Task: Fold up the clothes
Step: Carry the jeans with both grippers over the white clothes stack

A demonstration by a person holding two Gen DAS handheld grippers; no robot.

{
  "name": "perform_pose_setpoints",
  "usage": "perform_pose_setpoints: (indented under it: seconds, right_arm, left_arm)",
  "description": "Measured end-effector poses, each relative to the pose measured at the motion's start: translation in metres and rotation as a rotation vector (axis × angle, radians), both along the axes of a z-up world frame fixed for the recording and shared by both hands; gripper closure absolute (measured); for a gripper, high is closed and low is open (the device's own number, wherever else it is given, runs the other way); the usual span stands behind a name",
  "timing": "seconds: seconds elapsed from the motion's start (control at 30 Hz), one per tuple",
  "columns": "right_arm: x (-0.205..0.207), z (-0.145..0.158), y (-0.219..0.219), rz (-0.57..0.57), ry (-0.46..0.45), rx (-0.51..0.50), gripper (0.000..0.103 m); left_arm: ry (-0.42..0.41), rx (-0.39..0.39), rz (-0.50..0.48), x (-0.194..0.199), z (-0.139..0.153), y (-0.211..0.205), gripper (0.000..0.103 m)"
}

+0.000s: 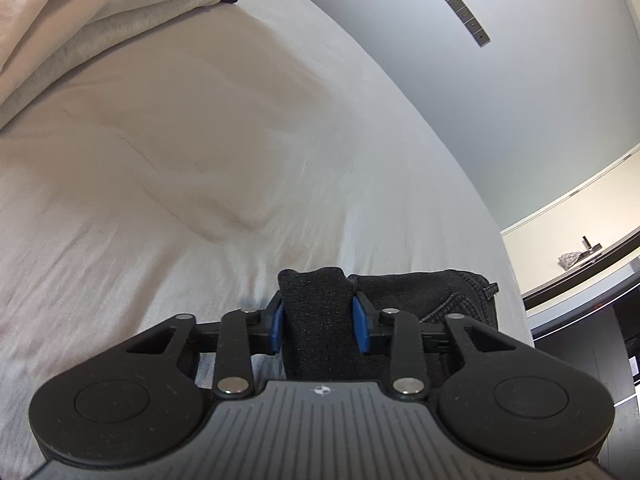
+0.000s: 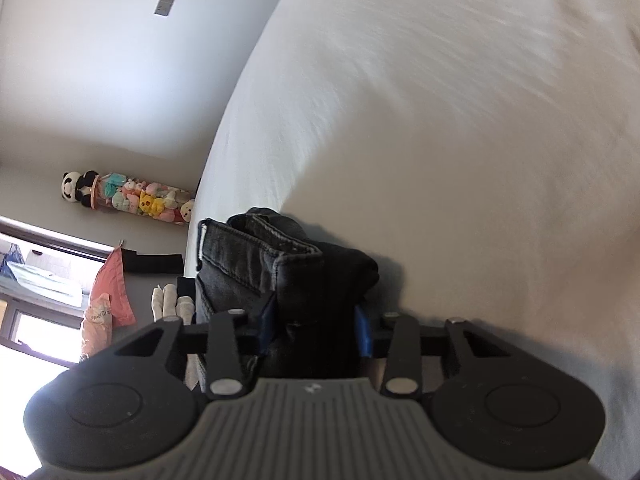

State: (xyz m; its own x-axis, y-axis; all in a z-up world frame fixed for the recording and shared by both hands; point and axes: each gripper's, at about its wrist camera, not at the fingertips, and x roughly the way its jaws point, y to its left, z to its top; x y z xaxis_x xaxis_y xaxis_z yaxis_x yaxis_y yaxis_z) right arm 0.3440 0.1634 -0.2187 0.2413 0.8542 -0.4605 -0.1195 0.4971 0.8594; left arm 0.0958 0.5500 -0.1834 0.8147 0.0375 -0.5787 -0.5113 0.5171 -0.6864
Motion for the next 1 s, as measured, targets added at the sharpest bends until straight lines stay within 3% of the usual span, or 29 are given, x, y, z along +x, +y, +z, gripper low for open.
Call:
perform_pose_setpoints:
  seconds: [0.13,0.4,0.63,0.87,1.0]
  right_arm:
    - [0.002,0.019,0.002,0.031,-0.041,0.000,0.071]
    - [0.011,0.072,0.045,0.152,-0.142,0.048,0.073]
    - [0.009,0.126,0.148,0.328,-0.214,0.115,0.073]
    - [-0.002,0.180,0.298,0.502,-0.274,0.164,0.074]
    - [-0.010,0.203,0.390,0.596,-0.304,0.176,0.074]
  left_arm:
    - [-0.027,0.005,0.000,-0.006,0.010,0.000,0.076]
    - [-0.084,0.061,0.071,-0.045,0.053,0.017,0.079]
    - [-0.121,0.163,0.221,-0.112,0.111,0.060,0.079]
    - [-0.156,0.233,0.432,-0.174,0.158,0.113,0.079]
    - [-0.169,0.251,0.541,-0.198,0.169,0.144,0.079]
